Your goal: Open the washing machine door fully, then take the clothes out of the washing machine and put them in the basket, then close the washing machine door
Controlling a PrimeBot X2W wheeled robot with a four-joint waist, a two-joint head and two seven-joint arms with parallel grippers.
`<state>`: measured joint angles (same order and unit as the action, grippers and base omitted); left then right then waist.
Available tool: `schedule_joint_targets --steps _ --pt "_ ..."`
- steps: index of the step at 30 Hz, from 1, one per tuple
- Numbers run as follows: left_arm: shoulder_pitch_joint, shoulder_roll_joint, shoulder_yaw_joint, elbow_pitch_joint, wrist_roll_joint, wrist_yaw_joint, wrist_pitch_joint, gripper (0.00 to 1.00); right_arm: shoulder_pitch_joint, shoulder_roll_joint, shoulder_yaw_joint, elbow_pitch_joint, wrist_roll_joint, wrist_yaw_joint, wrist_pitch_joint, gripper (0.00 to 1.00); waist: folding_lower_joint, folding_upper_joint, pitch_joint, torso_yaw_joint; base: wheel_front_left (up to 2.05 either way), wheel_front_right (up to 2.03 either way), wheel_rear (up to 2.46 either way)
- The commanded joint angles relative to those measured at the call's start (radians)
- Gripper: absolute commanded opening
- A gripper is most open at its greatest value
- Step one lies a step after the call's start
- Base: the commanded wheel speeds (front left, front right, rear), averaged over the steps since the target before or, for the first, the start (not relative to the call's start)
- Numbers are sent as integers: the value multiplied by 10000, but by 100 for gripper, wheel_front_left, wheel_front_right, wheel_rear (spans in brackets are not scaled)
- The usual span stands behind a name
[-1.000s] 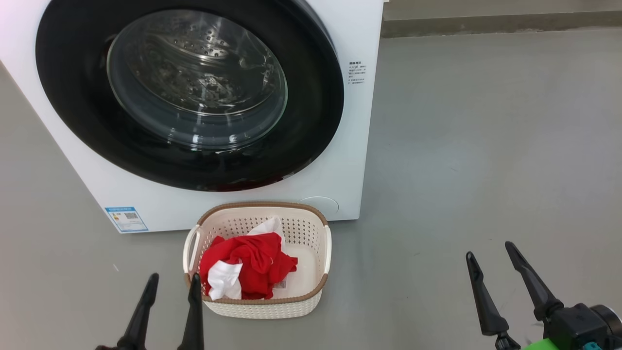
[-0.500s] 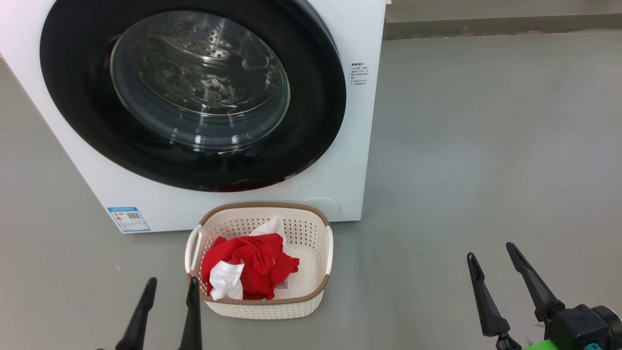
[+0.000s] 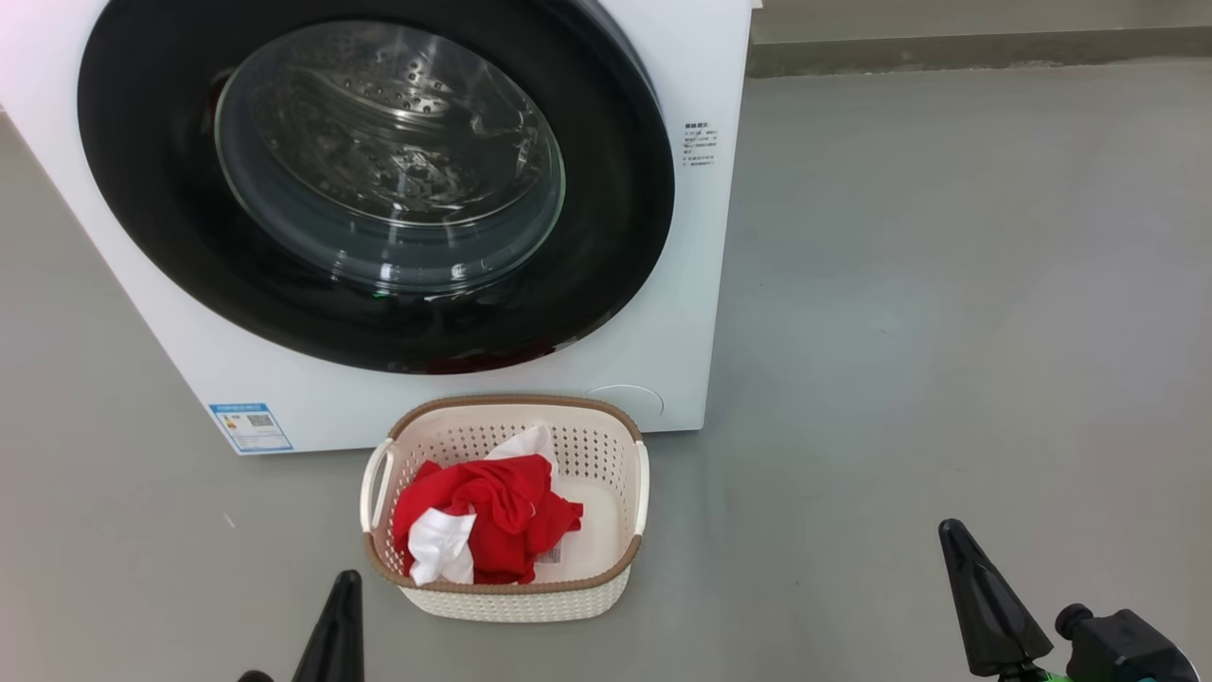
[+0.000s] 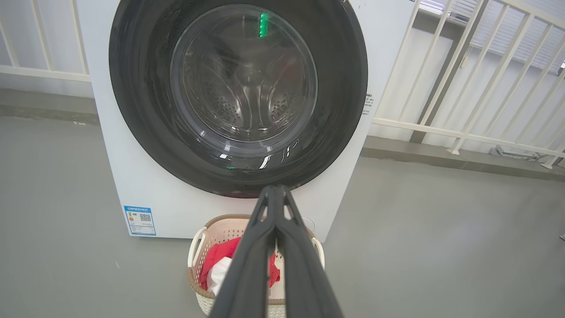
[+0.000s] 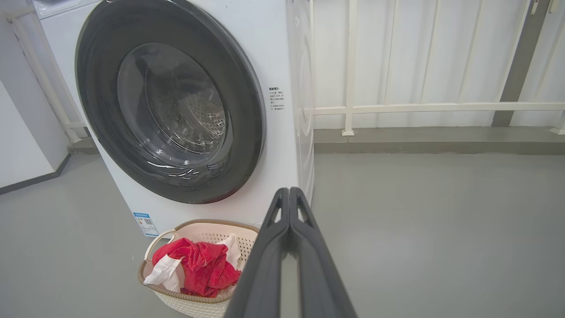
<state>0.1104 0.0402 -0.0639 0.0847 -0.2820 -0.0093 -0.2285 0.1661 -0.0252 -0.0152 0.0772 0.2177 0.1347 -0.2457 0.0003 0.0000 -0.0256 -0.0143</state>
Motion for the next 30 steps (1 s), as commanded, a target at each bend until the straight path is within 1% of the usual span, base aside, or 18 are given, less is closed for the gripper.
schedule_joint_targets --steps 1,4,30 --pt "-159 49 105 -175 -325 -78 50 0 -247 -100 23 -191 370 -3 37 0 5 0 11 2 0 0 0" --pt "-220 62 132 -117 -671 -108 124 0 -324 -127 28 -134 745 -4 104 0 -2 0 31 6 0 0 0" --pt "-664 148 392 282 -3564 -357 773 0 -859 -296 -1 265 3840 -12 722 0 -3 0 90 36 0 0 0"
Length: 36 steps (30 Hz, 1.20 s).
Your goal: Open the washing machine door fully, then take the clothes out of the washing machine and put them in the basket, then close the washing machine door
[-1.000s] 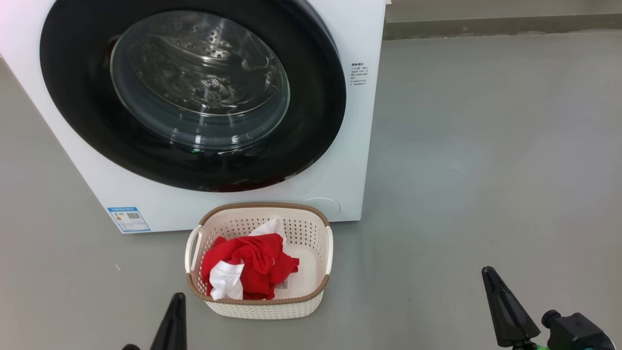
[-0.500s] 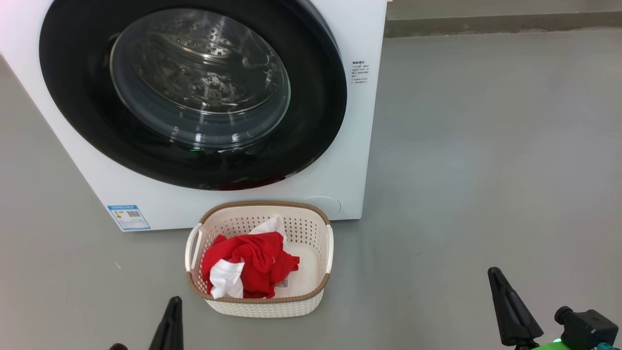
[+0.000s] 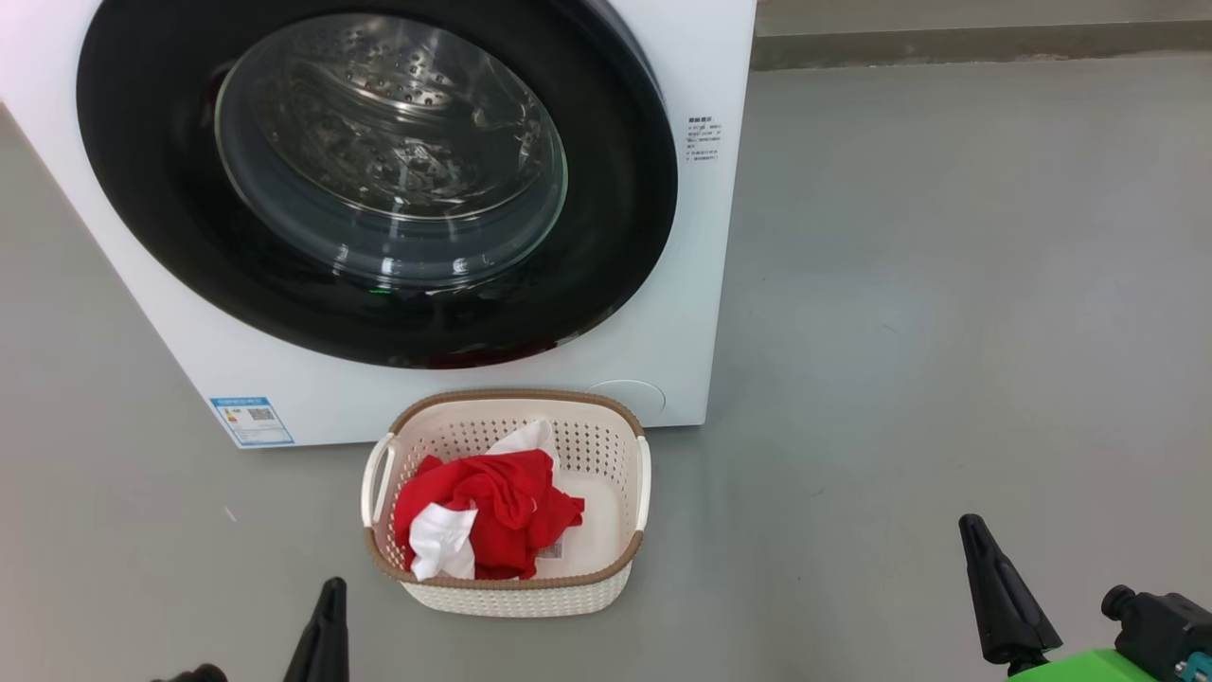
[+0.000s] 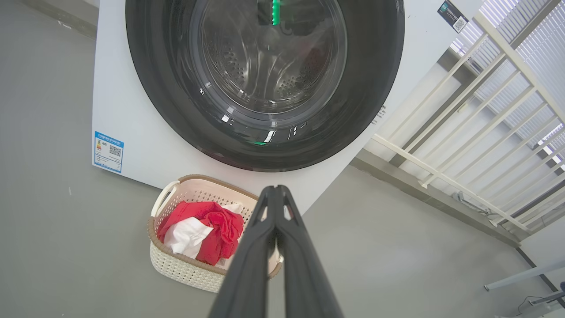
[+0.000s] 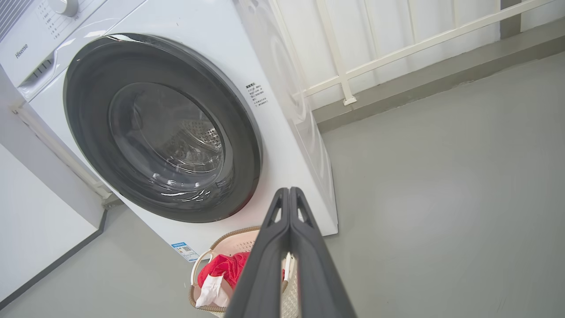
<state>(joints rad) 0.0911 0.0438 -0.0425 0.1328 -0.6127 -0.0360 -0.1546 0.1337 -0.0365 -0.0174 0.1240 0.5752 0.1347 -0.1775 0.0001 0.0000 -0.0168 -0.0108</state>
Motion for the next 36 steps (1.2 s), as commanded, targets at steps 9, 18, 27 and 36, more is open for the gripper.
schedule_joint_targets --steps 9,18,27,36 --pt "-623 133 284 -68 -1282 -178 277 0 -722 -227 -13 -62 1356 -15 279 0 0 0 22 12 0 0 0" --pt "-776 149 396 65 -2302 -266 524 0 -910 -264 -56 79 2438 -18 527 0 0 0 43 23 0 0 0" --pt "-913 162 501 186 -3213 -345 749 0 -1079 -292 -102 206 3400 -20 754 0 -1 0 61 33 0 0 0" --pt "-1067 172 621 321 -4226 -433 1003 0 -1268 -319 -159 348 4470 -23 1013 0 -1 0 81 44 0 0 0"
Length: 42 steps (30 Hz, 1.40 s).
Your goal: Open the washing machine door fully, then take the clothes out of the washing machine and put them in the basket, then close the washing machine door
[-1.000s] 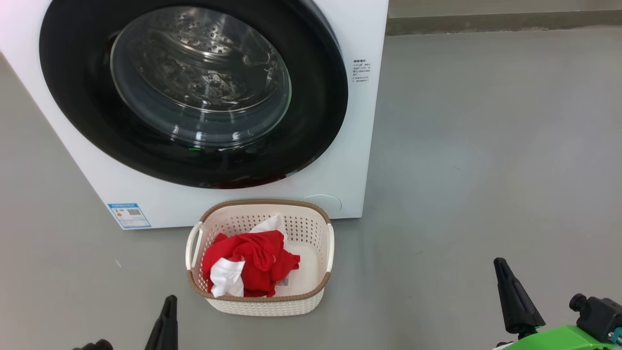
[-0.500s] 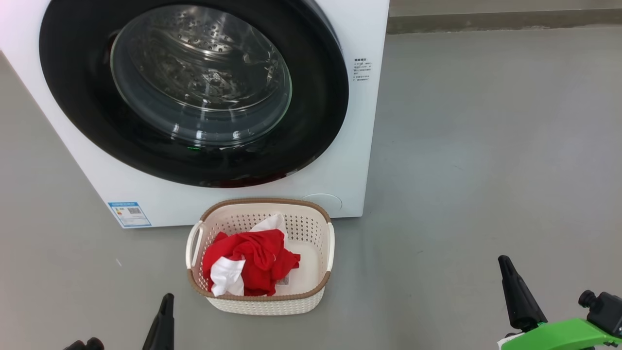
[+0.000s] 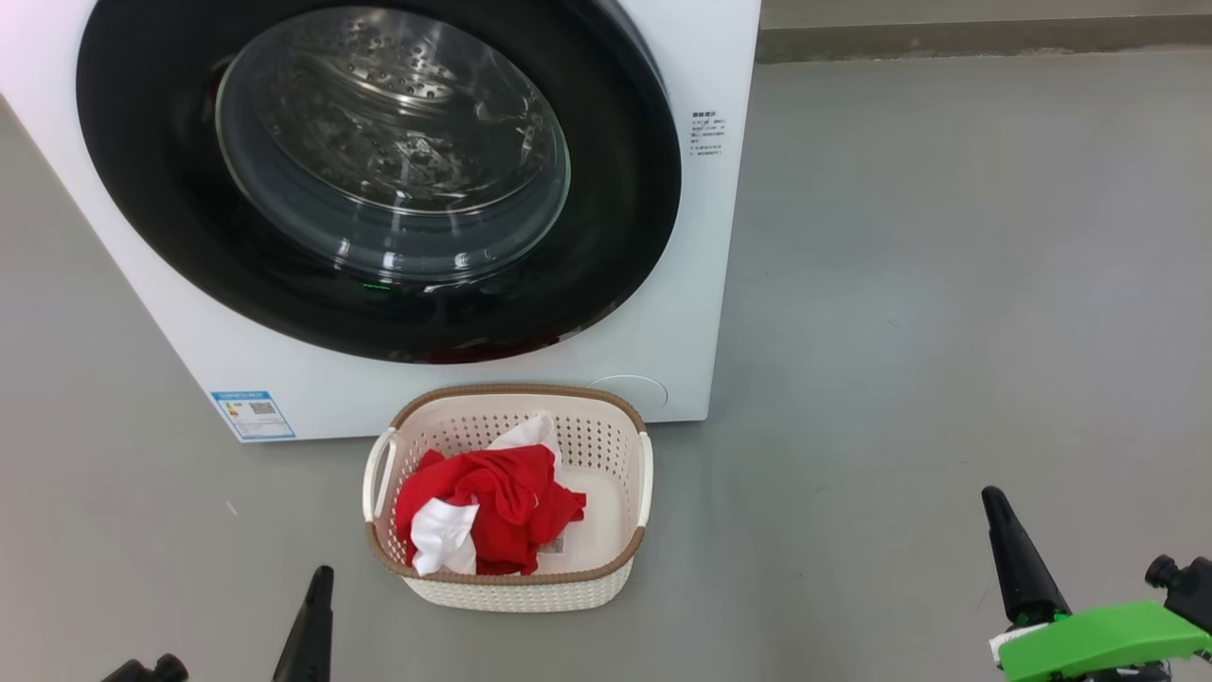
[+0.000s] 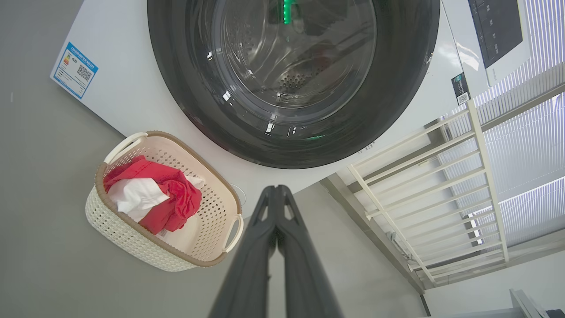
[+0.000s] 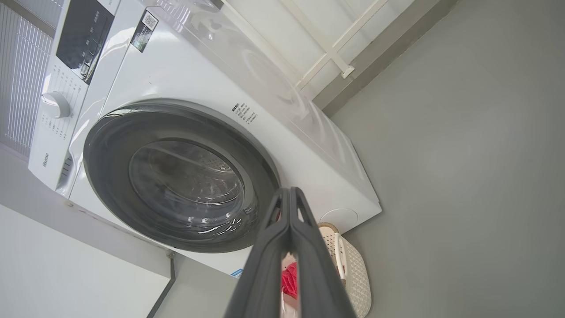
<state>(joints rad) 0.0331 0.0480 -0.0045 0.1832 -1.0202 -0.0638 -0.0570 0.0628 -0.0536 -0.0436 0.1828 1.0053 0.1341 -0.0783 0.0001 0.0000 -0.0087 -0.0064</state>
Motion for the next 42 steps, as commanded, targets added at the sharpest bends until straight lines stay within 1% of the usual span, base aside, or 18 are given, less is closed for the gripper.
schedule_joint_targets --steps 1,21,42 --pt "-505 131 256 -168 -264 -164 56 0 -580 -151 97 -225 288 -18 51 0 -1 0 3 2 0 0 0" --pt "-867 147 552 150 -2625 -370 662 0 -1025 -196 -62 110 2771 -25 678 0 -1 0 50 27 0 0 0" --pt "-1213 153 845 454 -4857 -566 1247 0 -1450 -223 -234 428 5111 -31 1290 0 -1 0 95 51 0 0 0"
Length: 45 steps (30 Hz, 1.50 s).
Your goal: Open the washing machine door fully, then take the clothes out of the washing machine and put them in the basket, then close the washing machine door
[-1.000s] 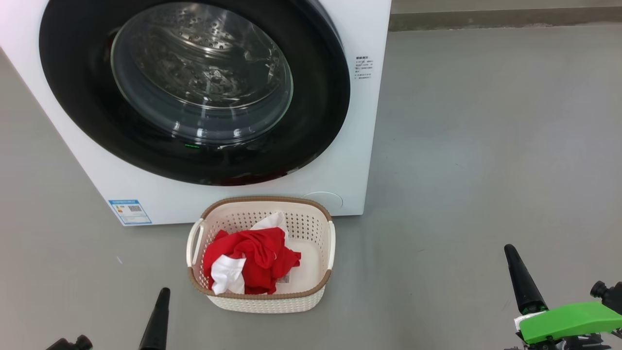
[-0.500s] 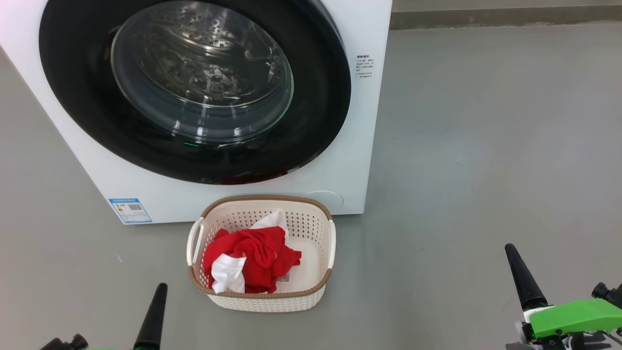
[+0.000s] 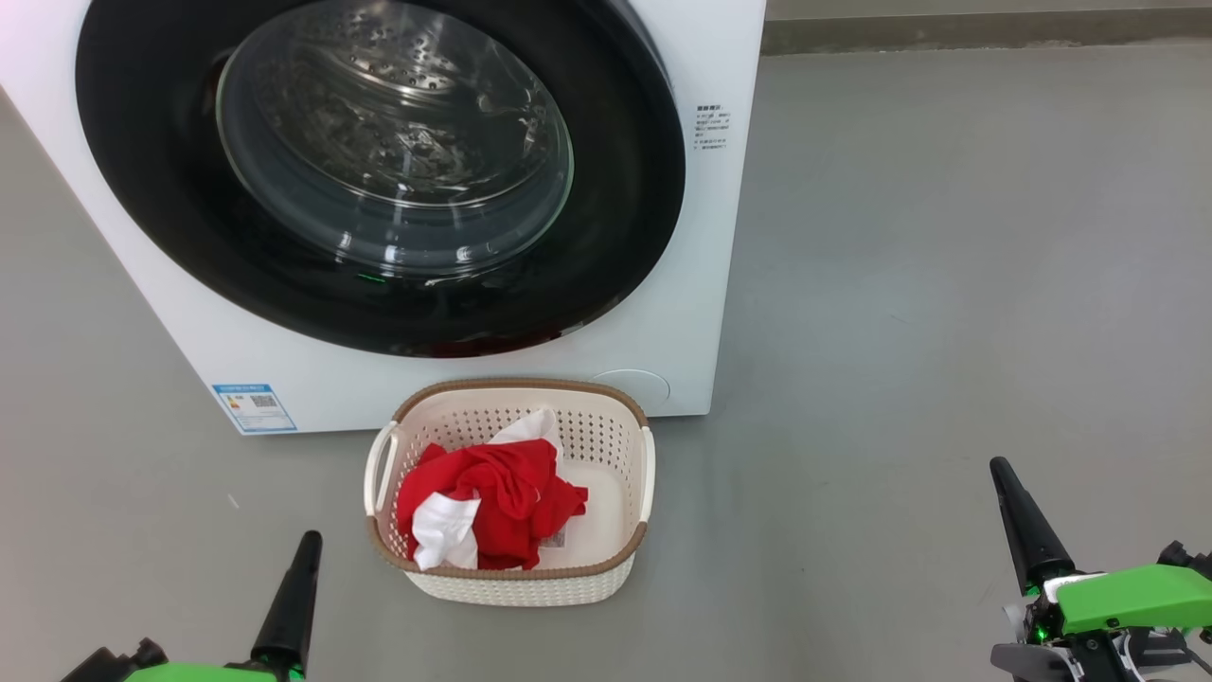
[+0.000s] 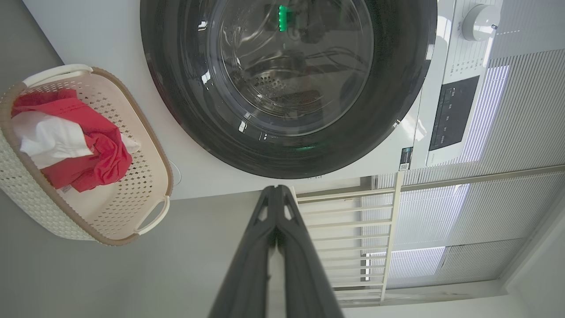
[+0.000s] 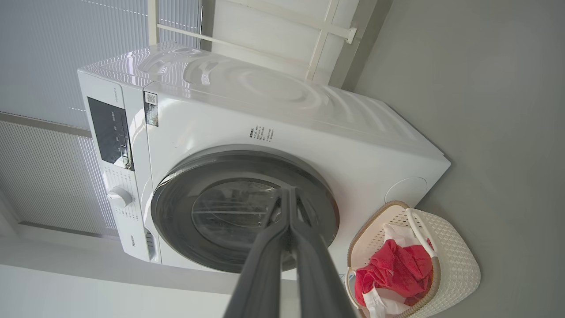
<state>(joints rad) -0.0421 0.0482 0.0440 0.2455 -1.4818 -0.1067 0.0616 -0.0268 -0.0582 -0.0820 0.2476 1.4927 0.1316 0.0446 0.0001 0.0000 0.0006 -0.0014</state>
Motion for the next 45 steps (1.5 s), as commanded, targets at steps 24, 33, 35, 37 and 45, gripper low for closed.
schedule_joint_targets --steps 24,33,35,37,45 --pt "-646 130 550 -8 -1391 -240 397 0 -783 -147 -5 -47 1420 -9 434 0 -1 0 25 14 0 0 0" --pt "-647 118 568 -8 -1376 -240 411 0 -786 -123 -38 -45 1392 -9 461 0 -1 0 25 14 0 0 0" --pt "-648 115 572 -8 -1373 -240 414 0 -786 -118 -45 -45 1386 -9 467 0 -1 0 25 14 0 0 0" --pt "-648 114 574 -8 -1371 -240 416 0 -786 -116 -49 -44 1383 -9 470 0 -1 0 25 14 0 0 0" --pt "-649 104 588 -7 -1360 -240 427 0 -789 -97 -75 -43 1361 -9 491 0 -1 0 25 14 0 0 0"
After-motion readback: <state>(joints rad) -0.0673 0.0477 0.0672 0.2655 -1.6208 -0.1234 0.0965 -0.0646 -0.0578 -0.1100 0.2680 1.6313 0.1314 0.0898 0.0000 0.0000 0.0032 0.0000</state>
